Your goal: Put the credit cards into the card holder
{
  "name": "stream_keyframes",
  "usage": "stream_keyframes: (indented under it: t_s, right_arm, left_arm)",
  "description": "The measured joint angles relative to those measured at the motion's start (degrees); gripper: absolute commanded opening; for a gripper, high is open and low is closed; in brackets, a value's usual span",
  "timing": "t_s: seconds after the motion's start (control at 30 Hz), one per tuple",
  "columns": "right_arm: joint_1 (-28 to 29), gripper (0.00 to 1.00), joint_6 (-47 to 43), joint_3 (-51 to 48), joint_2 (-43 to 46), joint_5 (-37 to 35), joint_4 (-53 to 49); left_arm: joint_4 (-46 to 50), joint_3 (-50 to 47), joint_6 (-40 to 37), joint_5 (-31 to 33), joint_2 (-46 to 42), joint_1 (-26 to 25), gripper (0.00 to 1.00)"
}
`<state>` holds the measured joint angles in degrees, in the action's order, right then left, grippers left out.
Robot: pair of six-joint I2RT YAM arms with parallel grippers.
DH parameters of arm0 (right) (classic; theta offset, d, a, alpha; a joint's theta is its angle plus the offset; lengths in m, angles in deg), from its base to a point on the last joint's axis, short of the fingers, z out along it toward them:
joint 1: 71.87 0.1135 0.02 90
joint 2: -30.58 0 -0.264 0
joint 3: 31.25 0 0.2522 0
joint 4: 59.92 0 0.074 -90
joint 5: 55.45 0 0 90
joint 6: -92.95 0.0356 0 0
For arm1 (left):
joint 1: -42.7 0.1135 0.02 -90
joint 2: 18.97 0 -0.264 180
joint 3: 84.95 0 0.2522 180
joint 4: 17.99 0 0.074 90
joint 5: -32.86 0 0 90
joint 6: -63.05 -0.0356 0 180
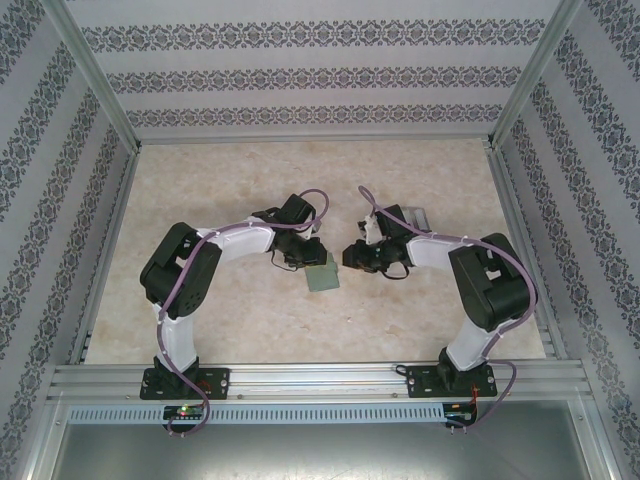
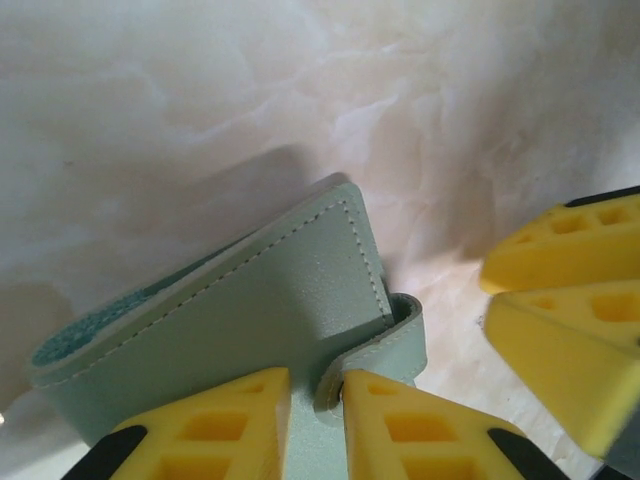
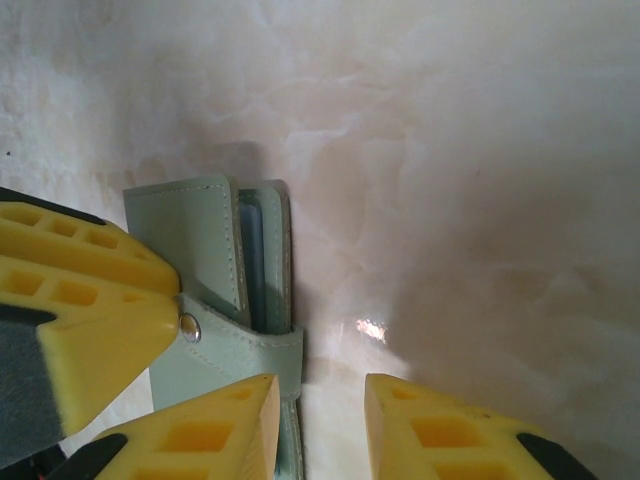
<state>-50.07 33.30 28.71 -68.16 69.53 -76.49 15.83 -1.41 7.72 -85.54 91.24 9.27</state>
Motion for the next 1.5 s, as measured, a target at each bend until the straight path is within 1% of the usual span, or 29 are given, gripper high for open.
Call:
stream_keyframes:
  t_s: [0.07,0.2,0.5,0.6,0.63,0.67,0.7,0.73,0.8,1.13,1.2,1.37,1.43,1.5]
  right_arm:
    - [0.4,0.29,0.3,0.0,-0.9,0.4,0.4]
    - [1.4,0.27,1.0,0.6,-2.7,1.9,1.5]
    - [1.7,0.18,1.5,1.9,-5.2,4.0,3.1]
    - [1.7,0.17,1.8,2.5,-6.1,4.7,3.3]
    - [1.7,0.17,1.9,2.6,-6.2,4.9,3.4]
    - [1.7,0.17,1.9,2.6,-6.2,4.9,3.5]
    - [1.7,0.17,2.0,2.6,-6.2,5.0,3.5]
    - [1.7,0.17,1.9,2.6,-6.3,5.0,3.5]
    - [1.7,0.17,1.9,2.9,-6.6,5.1,3.5]
    - [1.7,0.16,1.9,3.0,-6.7,5.2,3.5]
    - [1.6,0.16,1.9,3.0,-6.7,5.2,3.5]
    - [1.6,0.15,2.0,3.0,-6.7,5.3,3.5]
    - [1.5,0.15,2.2,3.0,-6.7,5.4,3.5]
    - [1.4,0.18,2.3,2.9,-6.8,5.7,3.7]
  left_arm:
    - [0.0,0.1,0.0,0.0,0.1,0.0,0.20]
    - [0.2,0.3,0.0,-0.1,0.5,0.0,0.13]
    - [0.5,1.3,0.0,-1.1,1.3,0.0,0.14]
    - [0.6,1.9,0.0,-1.4,1.7,0.0,0.14]
    - [0.6,1.9,0.0,-1.4,1.8,0.0,0.15]
    - [0.6,1.9,0.0,-1.4,1.8,0.0,0.19]
    - [0.6,2.0,0.0,-1.6,1.8,0.0,0.28]
    - [0.5,2.1,0.1,-1.7,1.8,0.0,0.32]
    - [0.6,2.5,0.0,-1.9,1.8,0.0,0.34]
    - [-0.1,2.2,0.7,-2.0,1.7,0.0,0.33]
    - [-1.2,1.3,1.4,-2.0,1.1,0.0,0.35]
    - [-3.1,-1.9,3.4,-1.3,-2.0,0.0,0.36]
    - [-4.5,-2.8,4.3,-1.3,-3.0,0.0,0.34]
    - [-6.2,-3.3,5.3,-1.6,-3.3,0.0,0.31]
